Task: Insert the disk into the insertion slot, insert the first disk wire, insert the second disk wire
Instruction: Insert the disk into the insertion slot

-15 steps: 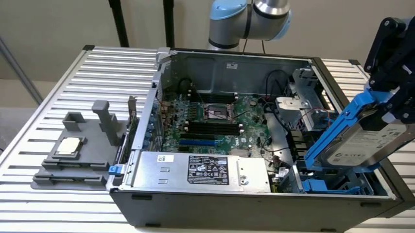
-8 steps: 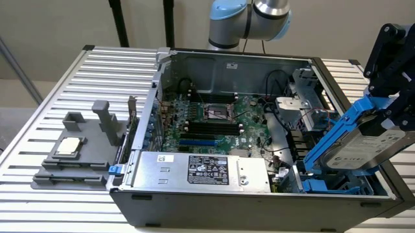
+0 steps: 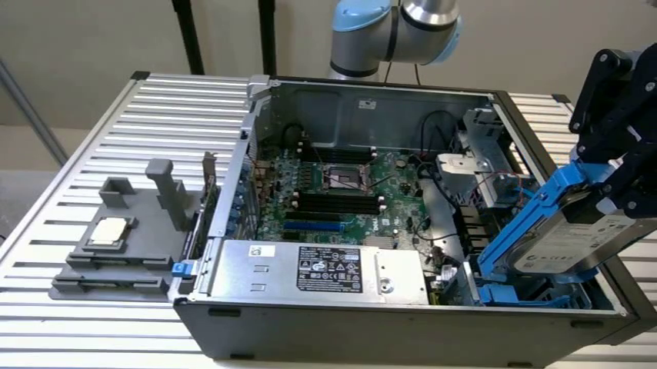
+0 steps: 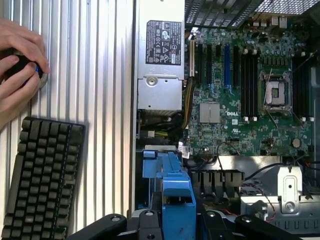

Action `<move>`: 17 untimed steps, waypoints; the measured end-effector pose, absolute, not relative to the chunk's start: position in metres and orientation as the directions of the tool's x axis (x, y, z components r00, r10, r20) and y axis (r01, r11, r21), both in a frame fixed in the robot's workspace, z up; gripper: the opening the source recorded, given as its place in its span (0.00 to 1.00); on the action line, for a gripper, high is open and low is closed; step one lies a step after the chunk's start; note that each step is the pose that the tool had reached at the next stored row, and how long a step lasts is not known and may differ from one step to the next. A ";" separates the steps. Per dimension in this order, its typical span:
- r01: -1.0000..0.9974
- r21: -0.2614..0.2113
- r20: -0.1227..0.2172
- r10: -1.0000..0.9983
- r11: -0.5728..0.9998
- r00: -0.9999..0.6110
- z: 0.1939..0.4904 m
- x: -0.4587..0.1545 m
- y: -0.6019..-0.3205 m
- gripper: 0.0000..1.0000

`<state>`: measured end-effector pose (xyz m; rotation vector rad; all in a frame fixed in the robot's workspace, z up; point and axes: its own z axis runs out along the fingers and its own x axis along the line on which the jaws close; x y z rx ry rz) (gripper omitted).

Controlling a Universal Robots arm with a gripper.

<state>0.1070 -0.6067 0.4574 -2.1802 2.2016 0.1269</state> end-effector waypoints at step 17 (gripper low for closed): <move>-1.000 0.026 -0.090 -0.996 -0.010 0.008 0.449 0.106 -0.607 0.32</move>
